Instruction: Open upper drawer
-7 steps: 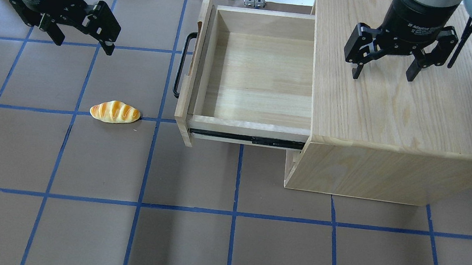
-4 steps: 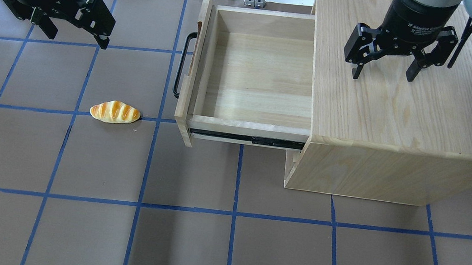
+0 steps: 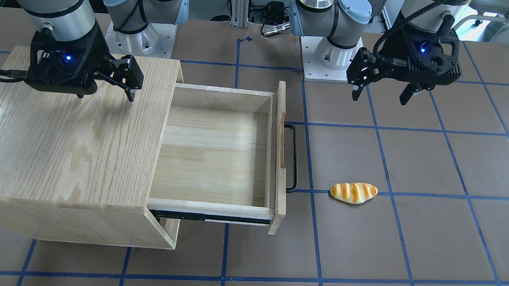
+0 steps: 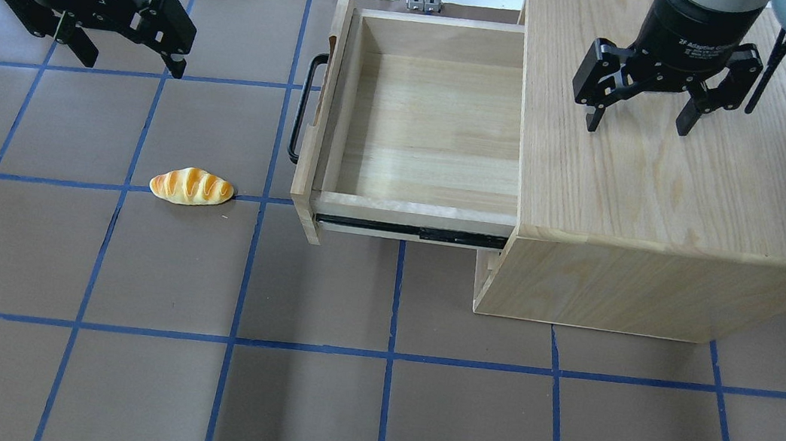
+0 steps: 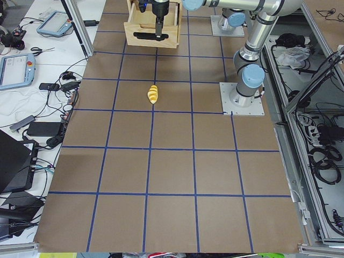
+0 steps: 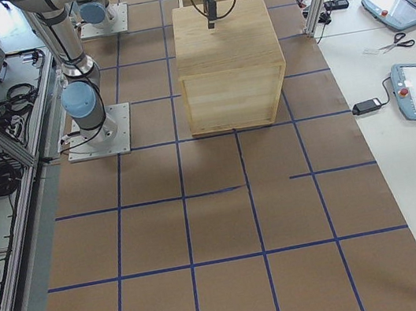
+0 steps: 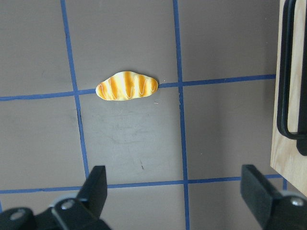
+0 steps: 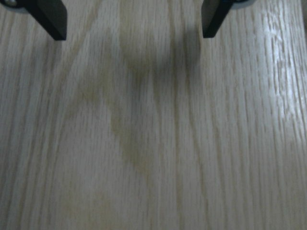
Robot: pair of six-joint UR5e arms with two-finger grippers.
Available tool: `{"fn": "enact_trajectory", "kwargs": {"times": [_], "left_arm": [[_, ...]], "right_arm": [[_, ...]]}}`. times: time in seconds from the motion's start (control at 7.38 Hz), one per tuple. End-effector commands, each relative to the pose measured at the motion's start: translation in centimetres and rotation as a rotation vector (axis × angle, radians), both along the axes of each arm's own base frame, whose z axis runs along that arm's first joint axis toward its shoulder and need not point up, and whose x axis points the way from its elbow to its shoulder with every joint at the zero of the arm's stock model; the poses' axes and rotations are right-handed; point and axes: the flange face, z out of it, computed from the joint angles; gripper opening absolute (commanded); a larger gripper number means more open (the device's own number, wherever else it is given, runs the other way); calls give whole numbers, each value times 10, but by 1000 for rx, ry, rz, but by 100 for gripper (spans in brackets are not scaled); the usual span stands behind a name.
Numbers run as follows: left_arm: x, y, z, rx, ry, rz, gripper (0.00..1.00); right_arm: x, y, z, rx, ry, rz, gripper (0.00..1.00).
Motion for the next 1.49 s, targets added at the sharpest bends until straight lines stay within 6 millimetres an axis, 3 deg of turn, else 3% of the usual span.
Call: {"fn": "enact_trajectory", "kwargs": {"times": [0.0,1.35], "left_arm": [[-3,1,2,-6,4,17,100],[-16,0,0,-16,0,19,100]], "right_arm": [[0,0,0,0,0,0,100],[-1,0,0,0,0,-3,100]]}}
